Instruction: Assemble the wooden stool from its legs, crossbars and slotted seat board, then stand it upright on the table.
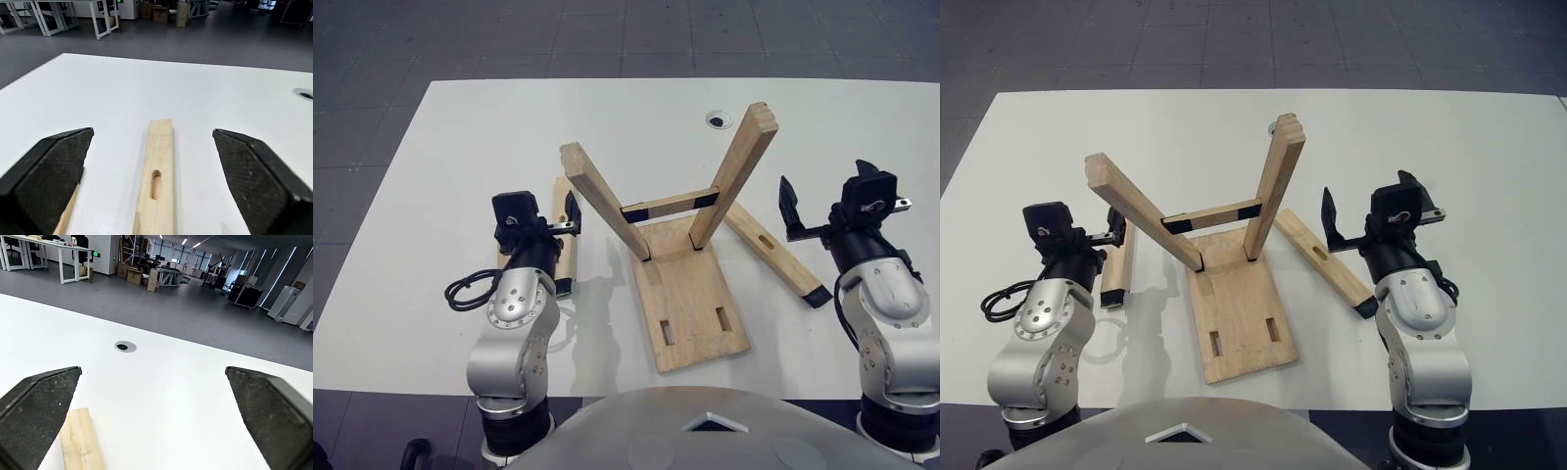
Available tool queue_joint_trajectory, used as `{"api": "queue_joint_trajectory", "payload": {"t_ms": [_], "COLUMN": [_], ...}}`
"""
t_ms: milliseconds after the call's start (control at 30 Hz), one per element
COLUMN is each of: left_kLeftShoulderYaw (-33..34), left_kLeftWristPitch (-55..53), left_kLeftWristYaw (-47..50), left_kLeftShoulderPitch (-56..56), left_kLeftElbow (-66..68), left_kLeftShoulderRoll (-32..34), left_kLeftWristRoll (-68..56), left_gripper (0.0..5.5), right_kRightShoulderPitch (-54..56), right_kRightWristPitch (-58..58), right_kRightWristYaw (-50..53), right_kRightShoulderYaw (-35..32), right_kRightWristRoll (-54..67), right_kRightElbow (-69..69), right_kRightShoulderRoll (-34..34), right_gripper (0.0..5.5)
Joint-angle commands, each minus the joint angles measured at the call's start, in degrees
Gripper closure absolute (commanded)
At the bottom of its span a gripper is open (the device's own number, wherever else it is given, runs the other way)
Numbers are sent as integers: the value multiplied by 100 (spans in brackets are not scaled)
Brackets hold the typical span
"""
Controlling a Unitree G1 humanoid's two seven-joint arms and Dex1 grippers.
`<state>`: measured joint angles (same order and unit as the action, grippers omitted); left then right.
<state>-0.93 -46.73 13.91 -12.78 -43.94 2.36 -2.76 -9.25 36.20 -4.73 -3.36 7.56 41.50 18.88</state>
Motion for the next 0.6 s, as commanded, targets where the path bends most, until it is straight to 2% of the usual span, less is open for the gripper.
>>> {"api": "queue_joint_trajectory", "payload": {"t_ms": [33,367,467,600], "left_kLeftShoulderYaw": [-166,-408,-96,652], "left_kLeftWristPitch": [66,495,601,739], "left_kLeftWristYaw": [419,296,166,-10], "left_kLeftShoulderPitch": [-72,-445,-505,-310], "left_kLeftElbow": [46,72,96,294], "left_kLeftShoulderRoll": [-113,-417,-364,-206], "left_kLeftWristRoll": [623,926,870,736], "left_gripper": [98,98,98,98], "right_kRightShoulderPitch": [256,1059,1162,1241], "right_kRightWristPitch": [-164,-367,-559,-733], "right_kRightWristYaw": [-261,-912,-950,-918], "right_kRightShoulderYaw": [236,-74,-466,-918], "right_kRightWristRoll": [81,572,524,524], "right_kRightElbow": [-361,-1670,-1990,-2339], "right_kRightShoulderRoll": [-107,-130,91,283], "right_gripper": [0,0,0,0]}}
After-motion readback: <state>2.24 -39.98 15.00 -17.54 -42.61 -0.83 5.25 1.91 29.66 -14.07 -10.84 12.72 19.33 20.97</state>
